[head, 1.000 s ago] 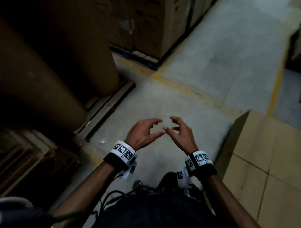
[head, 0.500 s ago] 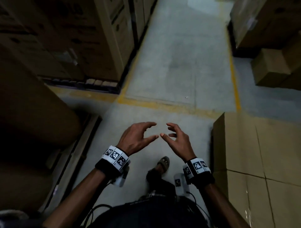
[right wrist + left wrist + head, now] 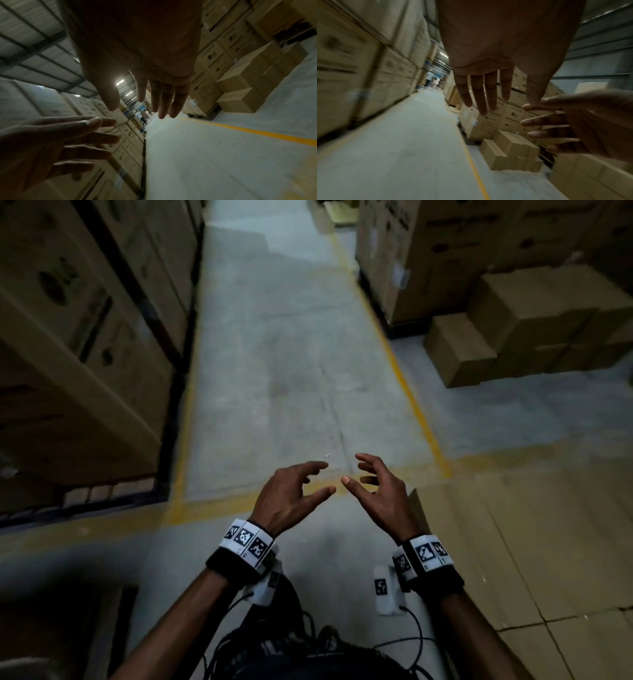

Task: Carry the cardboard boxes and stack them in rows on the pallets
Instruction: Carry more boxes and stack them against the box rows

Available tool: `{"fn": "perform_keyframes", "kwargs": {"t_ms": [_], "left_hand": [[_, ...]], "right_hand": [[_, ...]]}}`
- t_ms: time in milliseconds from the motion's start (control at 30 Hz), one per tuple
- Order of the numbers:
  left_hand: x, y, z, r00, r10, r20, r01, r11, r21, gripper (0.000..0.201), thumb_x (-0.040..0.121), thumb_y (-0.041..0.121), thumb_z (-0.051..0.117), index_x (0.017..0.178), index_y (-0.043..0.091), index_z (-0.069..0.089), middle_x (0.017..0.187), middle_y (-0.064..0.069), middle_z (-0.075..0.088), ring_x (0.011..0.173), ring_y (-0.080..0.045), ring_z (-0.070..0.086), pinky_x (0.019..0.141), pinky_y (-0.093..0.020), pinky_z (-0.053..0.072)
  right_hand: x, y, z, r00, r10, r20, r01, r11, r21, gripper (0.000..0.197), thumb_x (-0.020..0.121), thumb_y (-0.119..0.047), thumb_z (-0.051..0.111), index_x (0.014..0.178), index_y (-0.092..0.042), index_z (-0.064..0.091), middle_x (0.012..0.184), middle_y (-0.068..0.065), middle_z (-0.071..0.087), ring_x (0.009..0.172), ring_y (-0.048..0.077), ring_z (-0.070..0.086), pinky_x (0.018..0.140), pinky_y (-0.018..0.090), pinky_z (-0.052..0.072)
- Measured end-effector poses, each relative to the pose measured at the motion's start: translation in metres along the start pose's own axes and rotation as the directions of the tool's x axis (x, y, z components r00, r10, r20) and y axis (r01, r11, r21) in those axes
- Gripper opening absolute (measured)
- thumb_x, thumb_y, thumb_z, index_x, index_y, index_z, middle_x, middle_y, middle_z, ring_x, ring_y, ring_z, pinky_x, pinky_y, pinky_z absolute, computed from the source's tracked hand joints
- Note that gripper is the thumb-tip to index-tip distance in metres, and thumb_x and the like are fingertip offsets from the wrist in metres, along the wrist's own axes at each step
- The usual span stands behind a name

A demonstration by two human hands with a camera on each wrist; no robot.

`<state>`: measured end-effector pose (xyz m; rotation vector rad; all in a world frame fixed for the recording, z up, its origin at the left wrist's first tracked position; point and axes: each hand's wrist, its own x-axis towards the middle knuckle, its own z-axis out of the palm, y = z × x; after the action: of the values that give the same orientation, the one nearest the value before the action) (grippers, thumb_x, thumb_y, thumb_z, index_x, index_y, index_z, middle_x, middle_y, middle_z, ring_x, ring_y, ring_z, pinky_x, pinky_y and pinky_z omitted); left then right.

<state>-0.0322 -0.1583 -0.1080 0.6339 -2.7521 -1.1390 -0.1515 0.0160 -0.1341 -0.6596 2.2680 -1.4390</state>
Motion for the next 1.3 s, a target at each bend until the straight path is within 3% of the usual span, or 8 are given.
{"fn": "perform_keyframes", "kwargs": {"t_ms": [300, 400, 533, 600, 800, 933, 1100, 1300], "left_hand": [[0.268, 0.021, -0.009, 0.956, 0.233, 0.179, -0.236, 0.972, -0.004, 0.057, 0.088, 0.063, 0.068, 0.138, 0.039, 0.059, 0.126, 0.01, 0.069, 0.106, -0.008, 0.067, 0.089, -0.033, 0.055], [0.366, 0.037, -0.016, 0.917, 0.312, 0.25, -0.324, 0.946, 0.011, 0.058, 0.089, 0.066, 0.065, 0.139, 0.039, 0.057, 0.126, 0.009, 0.069, 0.107, -0.01, 0.067, 0.088, -0.035, 0.056], [0.477, 0.065, -0.006, 0.854, 0.382, 0.354, -0.41, 0.912, 0.004, 0.059, 0.089, 0.066, 0.063, 0.14, 0.038, 0.056, 0.127, 0.008, 0.07, 0.108, -0.011, 0.068, 0.088, -0.036, 0.056], [0.502, 0.073, -0.004, 0.836, 0.416, 0.359, -0.441, 0.897, -0.013, 0.059, 0.089, 0.067, 0.062, 0.14, 0.038, 0.056, 0.127, 0.009, 0.069, 0.108, -0.011, 0.068, 0.088, -0.036, 0.056], [0.643, 0.113, 0.044, 0.758, 0.474, 0.449, -0.52, 0.854, -0.024, 0.058, 0.089, 0.067, 0.062, 0.14, 0.04, 0.055, 0.125, 0.012, 0.069, 0.106, -0.009, 0.068, 0.086, -0.037, 0.057], [0.741, 0.147, 0.087, 0.719, 0.486, 0.497, -0.559, 0.829, -0.001, 0.058, 0.09, 0.066, 0.063, 0.141, 0.04, 0.055, 0.127, 0.012, 0.069, 0.107, -0.009, 0.068, 0.084, -0.035, 0.057], [0.863, 0.216, 0.139, 0.683, 0.497, 0.536, -0.596, 0.803, 0.013, 0.059, 0.09, 0.066, 0.062, 0.142, 0.038, 0.055, 0.128, 0.009, 0.069, 0.107, -0.011, 0.067, 0.085, -0.037, 0.057], [0.983, 0.303, 0.198, 0.672, 0.518, 0.53, -0.587, 0.809, -0.046, 0.062, 0.091, 0.066, 0.062, 0.141, 0.03, 0.058, 0.127, 0.004, 0.07, 0.105, -0.015, 0.069, 0.084, -0.038, 0.058]], "right_hand": [[0.213, 0.01, -0.049, 0.97, 0.091, -0.224, -0.102, 0.994, -0.037, 0.053, 0.09, -0.045, 0.076, 0.137, -0.033, 0.055, 0.129, -0.007, 0.064, 0.109, 0.011, 0.065, 0.091, 0.035, 0.055], [0.288, 0.003, -0.073, 0.938, 0.157, -0.308, -0.169, 0.986, -0.011, 0.052, 0.091, -0.044, 0.075, 0.137, -0.033, 0.055, 0.127, -0.008, 0.063, 0.108, 0.01, 0.064, 0.092, 0.035, 0.054], [0.364, 0.006, -0.107, 0.876, 0.222, -0.428, -0.229, 0.973, 0.037, 0.051, 0.09, -0.042, 0.076, 0.137, -0.034, 0.055, 0.125, -0.011, 0.063, 0.108, 0.006, 0.064, 0.088, 0.028, 0.051], [0.38, 0.006, -0.115, 0.869, 0.227, -0.439, -0.232, 0.972, 0.042, 0.051, 0.09, -0.044, 0.076, 0.136, -0.036, 0.055, 0.125, -0.011, 0.063, 0.109, 0.005, 0.063, 0.087, 0.026, 0.05], [0.484, 0.046, -0.176, 0.788, 0.299, -0.538, -0.285, 0.952, 0.112, 0.051, 0.089, -0.043, 0.076, 0.135, -0.034, 0.056, 0.126, -0.009, 0.064, 0.108, 0.002, 0.063, 0.089, 0.024, 0.051], [0.562, 0.085, -0.232, 0.759, 0.325, -0.564, -0.302, 0.943, 0.138, 0.052, 0.09, -0.042, 0.075, 0.137, -0.033, 0.055, 0.128, -0.009, 0.063, 0.107, -0.004, 0.06, 0.081, 0.012, 0.045], [0.658, 0.125, -0.326, 0.729, 0.376, -0.572, -0.339, 0.924, 0.175, 0.054, 0.091, -0.046, 0.074, 0.139, -0.033, 0.054, 0.134, -0.007, 0.062, 0.109, 0.008, 0.061, 0.085, 0.022, 0.045], [0.752, 0.153, -0.449, 0.713, 0.382, -0.588, -0.35, 0.921, 0.172, 0.056, 0.091, -0.048, 0.073, 0.141, -0.032, 0.052, 0.135, -0.009, 0.061, 0.112, 0.01, 0.06, 0.09, 0.025, 0.046]]}}
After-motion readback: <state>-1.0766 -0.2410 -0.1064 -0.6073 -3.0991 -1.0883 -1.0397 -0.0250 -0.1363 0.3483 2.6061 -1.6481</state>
